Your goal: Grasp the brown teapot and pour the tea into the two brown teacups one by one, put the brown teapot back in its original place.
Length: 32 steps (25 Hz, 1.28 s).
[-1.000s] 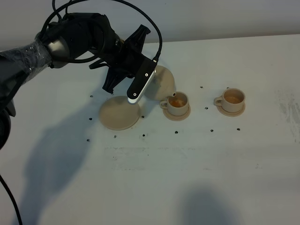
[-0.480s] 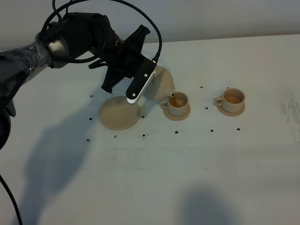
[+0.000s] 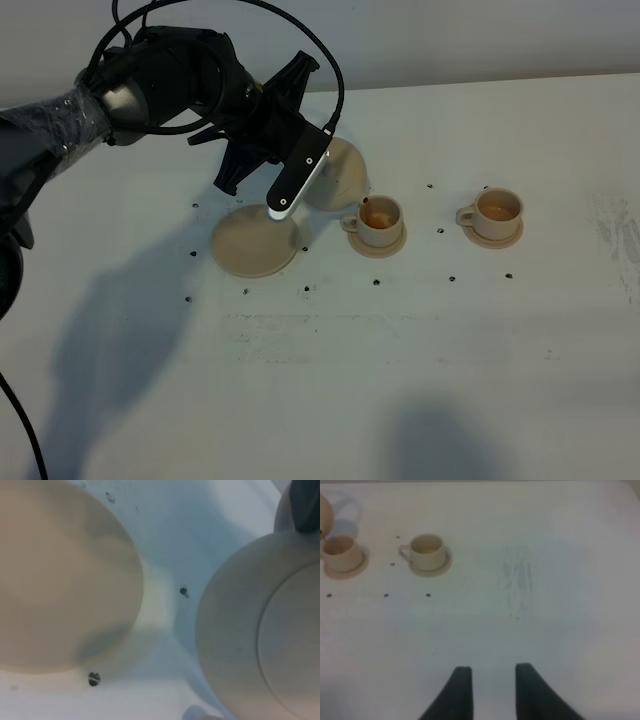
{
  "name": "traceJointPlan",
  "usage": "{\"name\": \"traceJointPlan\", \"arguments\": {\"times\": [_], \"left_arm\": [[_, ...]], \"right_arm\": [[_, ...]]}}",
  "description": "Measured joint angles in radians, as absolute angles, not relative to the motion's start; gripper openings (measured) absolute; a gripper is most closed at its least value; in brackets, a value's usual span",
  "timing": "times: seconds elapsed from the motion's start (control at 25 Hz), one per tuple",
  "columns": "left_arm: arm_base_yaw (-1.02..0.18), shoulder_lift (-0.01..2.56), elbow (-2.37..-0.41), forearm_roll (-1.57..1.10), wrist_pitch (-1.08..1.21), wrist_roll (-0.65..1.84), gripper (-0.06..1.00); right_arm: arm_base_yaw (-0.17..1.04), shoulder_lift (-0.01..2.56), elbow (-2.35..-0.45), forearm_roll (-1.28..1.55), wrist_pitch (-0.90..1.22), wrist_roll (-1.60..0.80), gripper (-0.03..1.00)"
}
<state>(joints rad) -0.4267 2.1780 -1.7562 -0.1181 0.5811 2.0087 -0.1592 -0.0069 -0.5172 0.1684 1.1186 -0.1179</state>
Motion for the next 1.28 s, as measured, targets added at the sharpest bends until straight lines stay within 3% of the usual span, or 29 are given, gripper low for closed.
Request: {"name": "traceJointPlan", "arguments": {"times": [1.28], "left_arm": [[-0.448, 2.178, -1.756, -0.096, 0.537, 2.026, 0.12]], "right_arm": [[-0.159, -0.007, -0.517, 0.168, 1.119, -0.118, 0.23]]}}
